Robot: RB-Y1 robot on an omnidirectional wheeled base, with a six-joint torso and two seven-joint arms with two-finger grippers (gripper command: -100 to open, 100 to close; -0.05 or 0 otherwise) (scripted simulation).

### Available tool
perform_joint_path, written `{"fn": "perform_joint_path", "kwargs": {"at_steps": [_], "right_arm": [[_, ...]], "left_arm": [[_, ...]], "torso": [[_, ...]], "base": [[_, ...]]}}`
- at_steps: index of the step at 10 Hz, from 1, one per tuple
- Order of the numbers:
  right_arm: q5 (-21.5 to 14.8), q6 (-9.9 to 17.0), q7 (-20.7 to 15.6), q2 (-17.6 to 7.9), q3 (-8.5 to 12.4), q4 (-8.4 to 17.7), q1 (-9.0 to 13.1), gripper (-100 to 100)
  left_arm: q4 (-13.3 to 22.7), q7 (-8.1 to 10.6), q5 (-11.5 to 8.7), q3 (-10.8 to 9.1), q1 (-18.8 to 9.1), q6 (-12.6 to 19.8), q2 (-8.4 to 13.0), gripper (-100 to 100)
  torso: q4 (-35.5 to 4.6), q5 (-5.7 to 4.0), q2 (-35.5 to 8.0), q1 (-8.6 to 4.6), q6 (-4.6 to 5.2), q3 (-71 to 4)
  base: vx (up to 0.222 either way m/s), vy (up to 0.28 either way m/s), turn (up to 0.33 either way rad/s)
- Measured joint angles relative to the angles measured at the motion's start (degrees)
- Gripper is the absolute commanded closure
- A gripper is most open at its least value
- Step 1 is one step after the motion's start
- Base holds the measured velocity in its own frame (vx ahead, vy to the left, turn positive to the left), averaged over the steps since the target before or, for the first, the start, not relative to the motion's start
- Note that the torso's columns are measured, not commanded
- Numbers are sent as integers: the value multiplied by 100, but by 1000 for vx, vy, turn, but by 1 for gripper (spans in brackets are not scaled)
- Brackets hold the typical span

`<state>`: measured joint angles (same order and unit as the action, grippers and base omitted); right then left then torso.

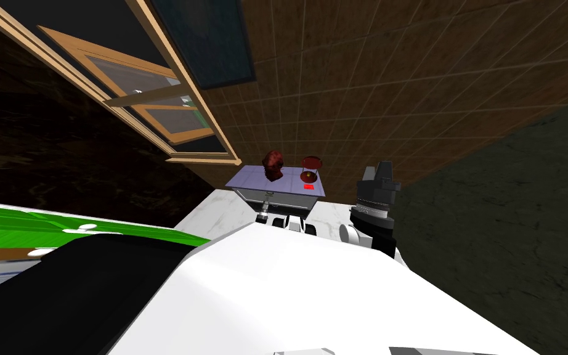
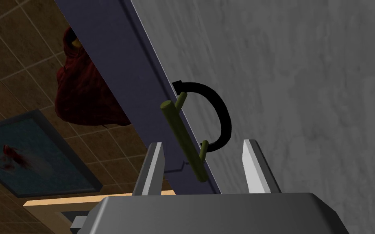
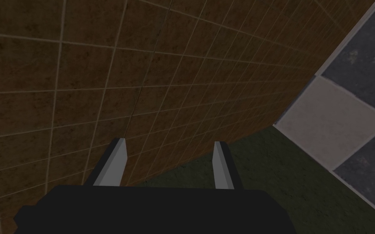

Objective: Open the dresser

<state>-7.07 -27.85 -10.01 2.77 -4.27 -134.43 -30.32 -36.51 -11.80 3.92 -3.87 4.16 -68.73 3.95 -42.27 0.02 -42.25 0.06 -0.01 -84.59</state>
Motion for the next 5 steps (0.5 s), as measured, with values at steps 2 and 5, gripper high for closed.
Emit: {"fn": "perform_joint_path", "kwargs": {"at_steps": [2, 5], "right_arm": [[0, 0, 0, 0, 0, 0, 0, 0], [0, 0, 0, 0, 0, 0, 0, 0]], "left_arm": [[50, -24, 12, 10, 76, -144, -34, 100], [381, -72, 5, -7, 33, -418, -54, -100]], "torso": [[8, 5, 24, 11, 2, -12], [-3, -3, -6, -11, 1, 4]], "base": [[8, 15, -14], [8, 9, -1]]}}
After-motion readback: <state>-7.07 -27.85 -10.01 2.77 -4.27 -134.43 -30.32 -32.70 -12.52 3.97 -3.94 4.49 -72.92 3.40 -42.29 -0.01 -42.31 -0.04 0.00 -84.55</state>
